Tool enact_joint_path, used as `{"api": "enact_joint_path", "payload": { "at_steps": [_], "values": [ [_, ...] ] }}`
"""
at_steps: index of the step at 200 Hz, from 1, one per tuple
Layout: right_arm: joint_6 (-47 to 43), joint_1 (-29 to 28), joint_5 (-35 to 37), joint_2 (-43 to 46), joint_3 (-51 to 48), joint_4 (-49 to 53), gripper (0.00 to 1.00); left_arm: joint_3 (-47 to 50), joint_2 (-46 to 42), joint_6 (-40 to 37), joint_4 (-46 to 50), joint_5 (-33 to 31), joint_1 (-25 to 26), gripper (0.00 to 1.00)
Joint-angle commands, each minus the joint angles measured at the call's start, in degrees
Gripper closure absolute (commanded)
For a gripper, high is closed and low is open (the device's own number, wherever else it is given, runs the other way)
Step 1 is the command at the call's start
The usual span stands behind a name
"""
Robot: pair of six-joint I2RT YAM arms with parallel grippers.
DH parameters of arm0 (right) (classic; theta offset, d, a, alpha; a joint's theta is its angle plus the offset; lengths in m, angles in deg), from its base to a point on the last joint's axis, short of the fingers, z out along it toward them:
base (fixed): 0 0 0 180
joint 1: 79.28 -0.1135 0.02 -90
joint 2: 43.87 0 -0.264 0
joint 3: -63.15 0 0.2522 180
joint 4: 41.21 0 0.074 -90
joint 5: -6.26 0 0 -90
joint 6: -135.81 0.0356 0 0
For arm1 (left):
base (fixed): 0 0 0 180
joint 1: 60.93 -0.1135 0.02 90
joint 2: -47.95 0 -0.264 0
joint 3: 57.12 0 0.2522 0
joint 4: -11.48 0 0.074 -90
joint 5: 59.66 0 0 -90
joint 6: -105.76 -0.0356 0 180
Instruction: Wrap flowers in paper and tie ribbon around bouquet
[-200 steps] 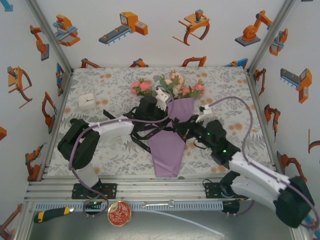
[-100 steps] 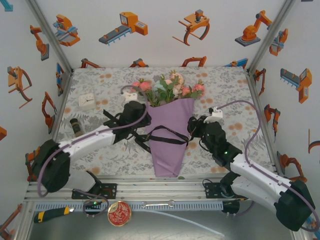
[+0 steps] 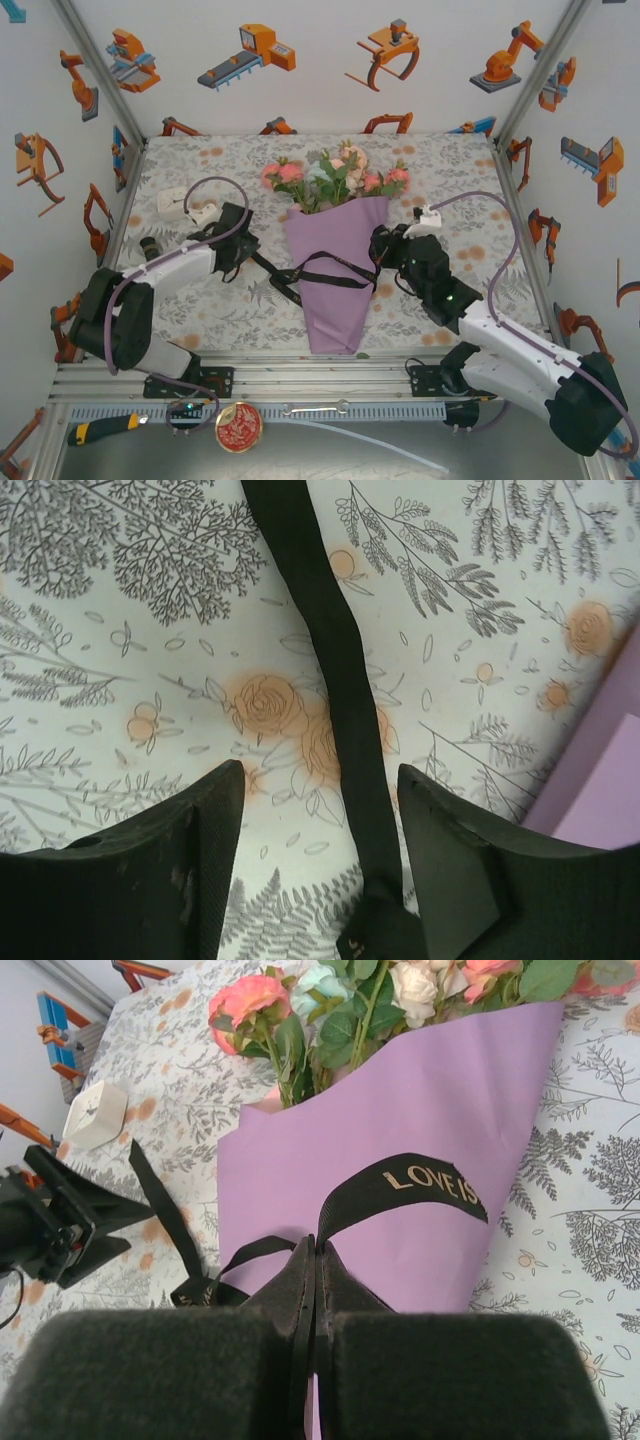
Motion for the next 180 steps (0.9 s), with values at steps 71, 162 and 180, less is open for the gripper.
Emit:
{"api": "enact_joint_path", "payload": {
  "at_steps": [71, 162, 180],
  "values": [
    [0.2, 0.7, -0.3, 0.5, 3.0, 2.4, 1.0, -2.2, 11.3, -4.3, -16.8, 4.0, -3.7, 0.77],
    [4.2, 41.2, -4.5, -1.6, 7.7, 22.8, 1.0, 7.2, -12.8, 2.8, 1.3, 10.3, -25.1, 1.0],
    [4.4, 49.6, -8.6, -4.7, 7.0, 21.5, 1.0, 8.5, -14.2, 2.4, 1.9, 11.3, -29.6, 1.0]
  ]
}}
